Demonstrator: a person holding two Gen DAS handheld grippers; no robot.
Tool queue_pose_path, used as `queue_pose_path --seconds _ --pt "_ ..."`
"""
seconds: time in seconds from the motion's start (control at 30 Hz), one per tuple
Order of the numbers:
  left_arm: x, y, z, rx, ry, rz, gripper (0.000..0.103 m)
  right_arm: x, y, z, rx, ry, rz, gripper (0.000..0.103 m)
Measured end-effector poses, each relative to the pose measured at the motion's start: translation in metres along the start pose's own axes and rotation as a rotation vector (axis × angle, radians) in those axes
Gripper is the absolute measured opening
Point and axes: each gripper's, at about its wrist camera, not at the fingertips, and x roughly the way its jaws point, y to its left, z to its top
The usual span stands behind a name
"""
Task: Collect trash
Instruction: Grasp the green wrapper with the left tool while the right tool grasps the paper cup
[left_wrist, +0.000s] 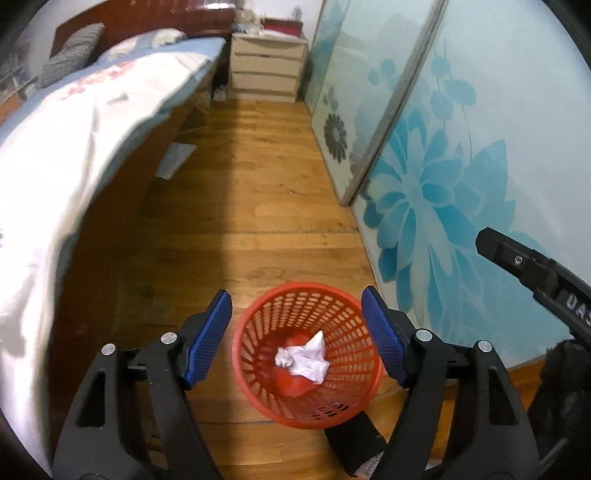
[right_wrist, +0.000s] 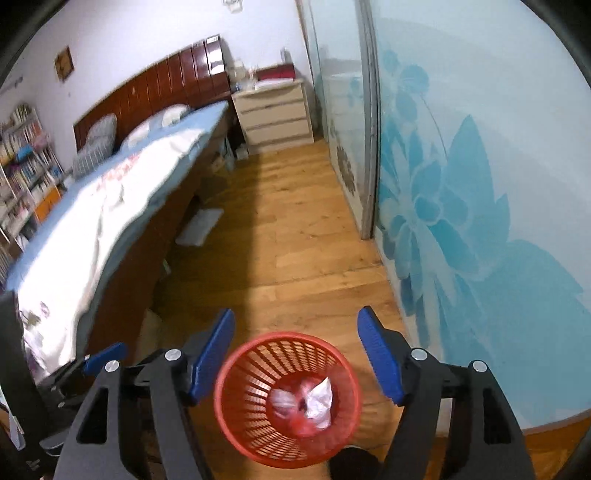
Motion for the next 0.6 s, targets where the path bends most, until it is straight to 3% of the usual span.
queue_pose_path --seconds 0.17,0.23,0.33,0.5,0.6 --pt "-0.083 0.025 0.003 0.017 -0.143 0.056 0.078 -0.038 0.019 -0.003 0.058 -0.081 0.171 0.074" --pt "-0.13 0.042 -0.002 0.018 -0.229 0.092 0.081 -0.048 0.032 -0.009 0.066 -0.092 0.263 0.082" --pt "-0.195 0.072 -0.023 0.015 -0.315 0.168 0.083 -0.063 0.064 -0.021 0.069 -0.091 0.394 0.082" --pt "-0.272 0.133 -0.086 -0.04 -0.403 0.285 0.086 -0.089 0.132 -0.045 -0.04 -0.129 0.443 0.082" --pt "-0.287 0.169 -0.112 -0.092 -0.41 0.309 0.086 -0.104 0.174 -0.071 -0.113 -0.125 0.464 0.082"
